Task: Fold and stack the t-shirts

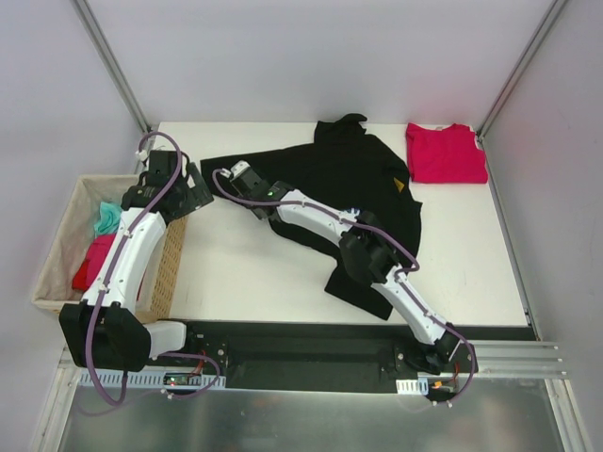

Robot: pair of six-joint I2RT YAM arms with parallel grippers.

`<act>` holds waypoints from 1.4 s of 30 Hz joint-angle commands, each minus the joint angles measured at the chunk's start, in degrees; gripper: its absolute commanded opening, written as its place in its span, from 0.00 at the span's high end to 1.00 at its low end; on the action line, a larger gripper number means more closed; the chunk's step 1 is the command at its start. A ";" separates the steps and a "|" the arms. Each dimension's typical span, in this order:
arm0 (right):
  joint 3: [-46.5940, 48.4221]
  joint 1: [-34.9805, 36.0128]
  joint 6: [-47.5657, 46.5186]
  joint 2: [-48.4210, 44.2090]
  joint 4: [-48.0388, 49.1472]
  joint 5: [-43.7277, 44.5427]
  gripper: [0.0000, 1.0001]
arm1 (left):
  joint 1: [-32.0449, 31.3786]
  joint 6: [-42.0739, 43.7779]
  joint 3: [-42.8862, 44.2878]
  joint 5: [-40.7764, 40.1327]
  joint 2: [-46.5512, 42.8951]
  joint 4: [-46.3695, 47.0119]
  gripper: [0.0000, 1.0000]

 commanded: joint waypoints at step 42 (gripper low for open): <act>-11.16 -6.24 2.92 -23.78 -9.11 1.72 0.03 | -4.54 5.13 13.24 23.56 18.21 1.00 0.09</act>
